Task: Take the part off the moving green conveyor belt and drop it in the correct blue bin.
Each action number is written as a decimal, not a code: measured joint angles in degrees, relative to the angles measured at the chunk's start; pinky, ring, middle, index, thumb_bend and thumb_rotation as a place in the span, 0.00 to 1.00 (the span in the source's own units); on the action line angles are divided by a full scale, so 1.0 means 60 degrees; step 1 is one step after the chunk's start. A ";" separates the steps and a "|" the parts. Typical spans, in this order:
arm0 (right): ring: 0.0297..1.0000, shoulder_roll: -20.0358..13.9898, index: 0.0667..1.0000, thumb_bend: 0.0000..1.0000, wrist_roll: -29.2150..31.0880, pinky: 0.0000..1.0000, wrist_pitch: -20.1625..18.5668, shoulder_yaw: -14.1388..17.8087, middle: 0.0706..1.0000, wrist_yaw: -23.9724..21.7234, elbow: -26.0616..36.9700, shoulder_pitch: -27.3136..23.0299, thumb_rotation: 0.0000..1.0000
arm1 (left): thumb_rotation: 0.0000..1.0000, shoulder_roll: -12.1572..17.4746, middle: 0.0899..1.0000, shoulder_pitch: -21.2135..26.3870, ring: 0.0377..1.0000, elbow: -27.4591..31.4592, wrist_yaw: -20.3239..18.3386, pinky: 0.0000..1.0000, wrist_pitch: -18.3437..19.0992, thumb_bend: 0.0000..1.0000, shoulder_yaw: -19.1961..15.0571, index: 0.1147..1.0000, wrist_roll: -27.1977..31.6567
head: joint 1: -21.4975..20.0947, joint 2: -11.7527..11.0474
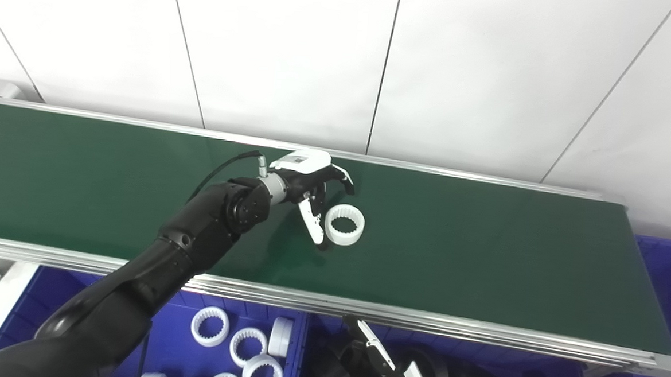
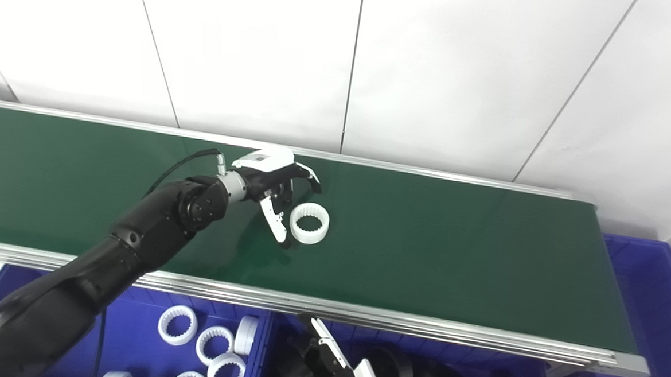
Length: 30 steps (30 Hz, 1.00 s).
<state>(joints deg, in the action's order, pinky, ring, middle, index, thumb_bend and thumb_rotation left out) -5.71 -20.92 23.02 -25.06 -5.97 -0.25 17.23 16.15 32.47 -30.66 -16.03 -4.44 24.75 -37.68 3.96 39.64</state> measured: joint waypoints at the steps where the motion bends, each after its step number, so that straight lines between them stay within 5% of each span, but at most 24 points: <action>1: 0.93 0.0003 0.94 0.40 -0.0006 0.87 0.0000 -0.0001 0.96 0.0000 0.0000 -0.0007 0.95 | 0.20 -0.0075 0.82 -0.0012 0.52 0.0020 0.0022 0.41 0.0037 0.93 0.0026 0.71 -0.0001 | 0.0000 0.0000; 4: 0.92 0.0003 0.94 0.40 -0.0011 0.86 -0.0001 -0.0001 0.96 0.0000 0.0000 -0.0011 0.95 | 0.16 -0.0251 0.75 -0.0120 0.49 0.0115 0.0293 0.39 0.0036 0.90 0.0179 0.67 -0.0012 | -0.0015 0.0029; 5: 0.92 0.0003 0.93 0.39 -0.0014 0.86 -0.0001 -0.0002 0.95 0.0000 0.0001 -0.0011 0.94 | 0.08 -0.0342 0.62 -0.0198 0.45 0.0160 0.0480 0.36 0.0015 0.87 0.0231 0.58 -0.0014 | -0.0015 0.0029; 8: 0.92 0.0004 0.92 0.39 -0.0043 0.85 -0.0005 -0.0005 0.95 -0.0002 0.0005 -0.0008 0.94 | 0.01 -0.0632 0.44 -0.0431 0.33 0.0152 0.0902 0.28 -0.0338 0.57 0.0298 0.43 0.0075 | -0.0073 0.0117; 12: 0.91 0.0004 0.92 0.40 -0.0047 0.85 -0.0045 -0.0004 0.95 -0.0016 0.0036 0.0019 0.94 | 0.00 -0.0983 0.43 -0.0749 0.23 0.0145 0.1041 0.19 -0.0849 0.53 0.0319 0.41 0.0409 | -0.0204 0.0234; 14: 0.91 0.0004 0.92 0.40 -0.0040 0.84 -0.0067 -0.0004 0.94 -0.0038 0.0071 0.0034 0.94 | 0.00 -0.1077 0.42 -0.0833 0.15 0.0126 0.1101 0.13 -0.1031 0.54 0.0298 0.15 0.0431 | -0.0278 0.0307; 30: 0.91 0.0124 0.93 0.39 -0.0037 0.84 -0.0223 -0.0022 0.94 -0.0158 0.0147 0.0097 0.93 | 0.00 -0.1213 0.42 -0.0840 0.11 -0.0024 0.2502 0.10 -0.1728 0.55 -0.0017 0.06 0.0405 | -0.0322 0.0410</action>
<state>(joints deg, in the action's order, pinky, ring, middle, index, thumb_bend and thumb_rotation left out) -4.97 -21.14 21.68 -25.20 -6.92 0.63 17.81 8.87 27.43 -30.81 -1.02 -14.81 24.65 -35.25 2.02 42.10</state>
